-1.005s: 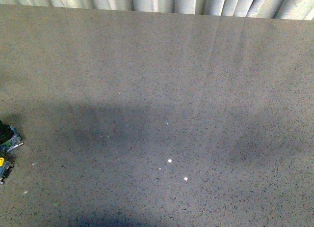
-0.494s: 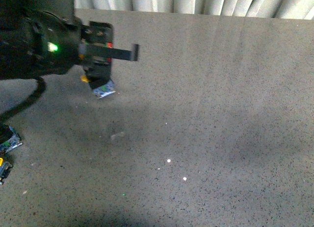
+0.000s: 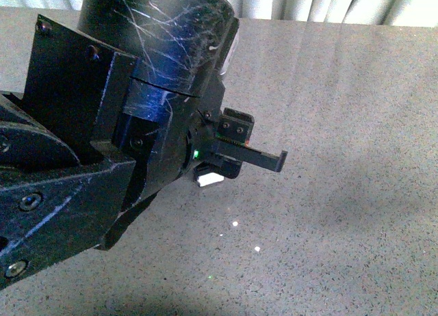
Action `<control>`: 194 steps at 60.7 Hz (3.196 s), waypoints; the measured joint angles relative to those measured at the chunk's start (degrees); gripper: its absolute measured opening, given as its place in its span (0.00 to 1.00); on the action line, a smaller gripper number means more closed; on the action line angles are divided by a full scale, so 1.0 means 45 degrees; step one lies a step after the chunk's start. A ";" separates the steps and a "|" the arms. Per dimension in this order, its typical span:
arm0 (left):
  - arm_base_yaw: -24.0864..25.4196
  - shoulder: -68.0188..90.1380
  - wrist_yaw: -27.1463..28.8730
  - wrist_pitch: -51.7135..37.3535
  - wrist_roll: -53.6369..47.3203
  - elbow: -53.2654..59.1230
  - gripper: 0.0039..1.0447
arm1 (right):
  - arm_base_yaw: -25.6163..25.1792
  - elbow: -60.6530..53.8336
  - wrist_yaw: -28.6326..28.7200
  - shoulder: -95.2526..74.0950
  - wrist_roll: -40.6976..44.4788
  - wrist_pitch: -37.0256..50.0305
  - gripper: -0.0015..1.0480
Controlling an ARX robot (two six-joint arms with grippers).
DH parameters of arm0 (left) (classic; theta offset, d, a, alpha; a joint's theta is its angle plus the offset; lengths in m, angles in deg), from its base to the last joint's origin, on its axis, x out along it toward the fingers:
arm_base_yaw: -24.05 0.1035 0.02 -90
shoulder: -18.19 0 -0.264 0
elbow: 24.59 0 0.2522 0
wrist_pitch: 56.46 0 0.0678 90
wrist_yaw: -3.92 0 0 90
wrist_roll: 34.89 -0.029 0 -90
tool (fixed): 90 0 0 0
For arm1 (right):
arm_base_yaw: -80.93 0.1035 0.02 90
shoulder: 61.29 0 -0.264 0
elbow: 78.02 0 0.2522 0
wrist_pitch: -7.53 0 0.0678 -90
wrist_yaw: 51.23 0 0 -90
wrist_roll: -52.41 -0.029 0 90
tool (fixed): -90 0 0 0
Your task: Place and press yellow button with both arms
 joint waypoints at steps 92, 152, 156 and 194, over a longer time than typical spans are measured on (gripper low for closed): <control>0.6353 -1.6330 -0.0607 -0.0661 -0.1632 0.9224 0.01 | 0.0787 0.4342 0.0005 -0.8291 -0.0262 -0.2351 0.91; 0.8505 -2.2022 -0.2667 0.4027 -0.1676 0.9933 0.01 | 0.6635 1.2915 -0.1452 -2.2736 -0.0826 -0.1545 0.01; 0.8505 -2.2236 -0.2667 0.4245 -0.1676 0.9933 0.01 | 0.6698 1.3027 -0.1399 -2.2872 -0.0865 -0.1569 0.01; 0.8524 -2.4888 -0.2671 0.7135 -0.1681 0.9933 0.01 | 0.6941 1.3338 -0.1005 -2.3513 -0.1161 -0.1705 0.01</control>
